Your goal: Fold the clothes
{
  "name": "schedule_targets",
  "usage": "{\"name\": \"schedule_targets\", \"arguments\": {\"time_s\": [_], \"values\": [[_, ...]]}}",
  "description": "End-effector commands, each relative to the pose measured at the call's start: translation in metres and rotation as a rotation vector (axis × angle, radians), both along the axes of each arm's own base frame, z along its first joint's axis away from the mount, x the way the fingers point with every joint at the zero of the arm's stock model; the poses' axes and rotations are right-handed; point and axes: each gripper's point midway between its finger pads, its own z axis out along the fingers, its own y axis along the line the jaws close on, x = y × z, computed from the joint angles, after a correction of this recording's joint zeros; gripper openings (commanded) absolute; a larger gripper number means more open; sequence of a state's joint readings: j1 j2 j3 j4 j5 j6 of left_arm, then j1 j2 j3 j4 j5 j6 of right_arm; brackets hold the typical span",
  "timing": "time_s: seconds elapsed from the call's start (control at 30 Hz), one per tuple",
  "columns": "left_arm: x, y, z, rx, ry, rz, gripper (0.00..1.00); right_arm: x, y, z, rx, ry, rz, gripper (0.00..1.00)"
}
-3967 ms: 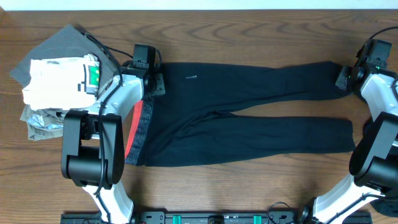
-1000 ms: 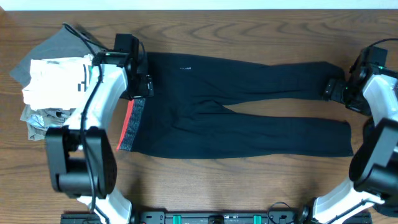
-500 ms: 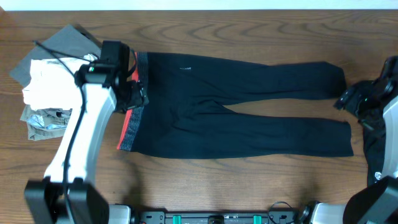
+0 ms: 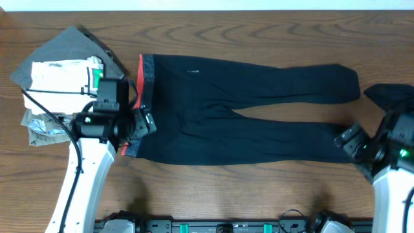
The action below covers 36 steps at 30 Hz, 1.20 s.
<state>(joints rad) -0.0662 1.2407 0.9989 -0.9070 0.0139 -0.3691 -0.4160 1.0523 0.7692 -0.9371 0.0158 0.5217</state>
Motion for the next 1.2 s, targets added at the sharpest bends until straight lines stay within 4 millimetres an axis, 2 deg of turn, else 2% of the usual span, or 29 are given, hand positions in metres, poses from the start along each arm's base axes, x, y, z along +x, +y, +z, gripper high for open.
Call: {"name": "schedule_targets", "arguments": {"time_s": [0.0, 0.13, 0.27, 0.47, 0.63, 0.9, 1.17], "values": [[-0.013, -0.01, -0.023, -0.075, 0.049, 0.024, 0.96, -0.012, 0.004, -0.018, 0.032, 0.006, -0.078, 0.99], [-0.031, -0.003, -0.048, -0.073, 0.115, 0.145, 0.96, -0.022, 0.008, -0.037, 0.048, 0.037, -0.089, 0.99], [-0.043, -0.001, -0.061, -0.081, 0.152, 0.249, 0.96, -0.024, 0.009, -0.045, 0.05, 0.042, -0.088, 0.99], [-0.045, 0.001, -0.078, -0.112, 0.141, 0.38, 0.95, -0.024, 0.009, -0.045, 0.046, 0.045, -0.074, 0.99], [-0.045, 0.008, -0.094, -0.112, 0.118, 0.527, 0.83, -0.024, 0.009, -0.046, 0.039, 0.049, -0.052, 0.99], [-0.042, 0.013, -0.111, -0.111, 0.115, 0.582, 0.82, -0.025, 0.01, -0.046, 0.044, 0.051, -0.05, 0.99], [-0.047, 0.023, -0.132, -0.12, 0.193, 0.648, 0.76, -0.025, 0.01, -0.046, 0.044, 0.051, -0.05, 0.99]]}}
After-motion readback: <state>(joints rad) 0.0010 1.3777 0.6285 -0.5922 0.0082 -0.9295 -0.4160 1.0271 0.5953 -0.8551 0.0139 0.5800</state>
